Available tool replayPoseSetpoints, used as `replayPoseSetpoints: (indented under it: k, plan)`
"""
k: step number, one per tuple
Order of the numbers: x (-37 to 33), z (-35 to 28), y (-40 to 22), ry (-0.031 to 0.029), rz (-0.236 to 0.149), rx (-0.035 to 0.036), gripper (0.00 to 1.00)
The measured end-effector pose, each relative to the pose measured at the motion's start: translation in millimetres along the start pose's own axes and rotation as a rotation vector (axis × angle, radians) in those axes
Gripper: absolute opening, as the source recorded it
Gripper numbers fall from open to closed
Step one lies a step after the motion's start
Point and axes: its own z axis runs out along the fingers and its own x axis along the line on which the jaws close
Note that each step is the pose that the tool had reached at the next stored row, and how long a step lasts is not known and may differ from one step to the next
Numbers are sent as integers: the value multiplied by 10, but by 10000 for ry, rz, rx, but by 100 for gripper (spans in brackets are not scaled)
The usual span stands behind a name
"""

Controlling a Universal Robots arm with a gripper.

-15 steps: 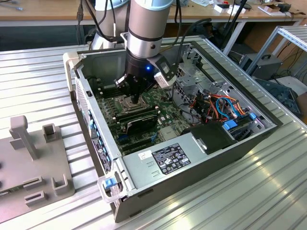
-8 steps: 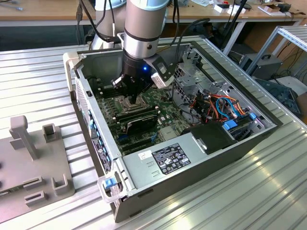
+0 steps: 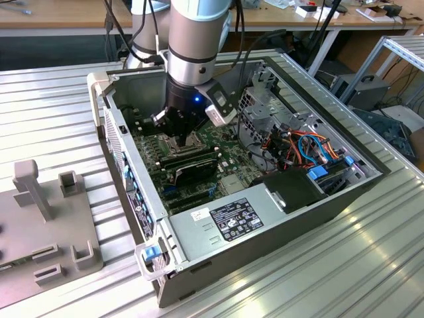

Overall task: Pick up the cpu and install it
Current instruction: 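Install the second cpu locking lever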

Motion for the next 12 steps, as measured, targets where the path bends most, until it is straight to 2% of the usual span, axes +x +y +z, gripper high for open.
replayPoseSetpoints:
  k: [6, 12]
  plan:
    - [78, 87, -2, 1, 0, 0, 11]
    - [88, 162, -4, 1, -1, 0, 11]
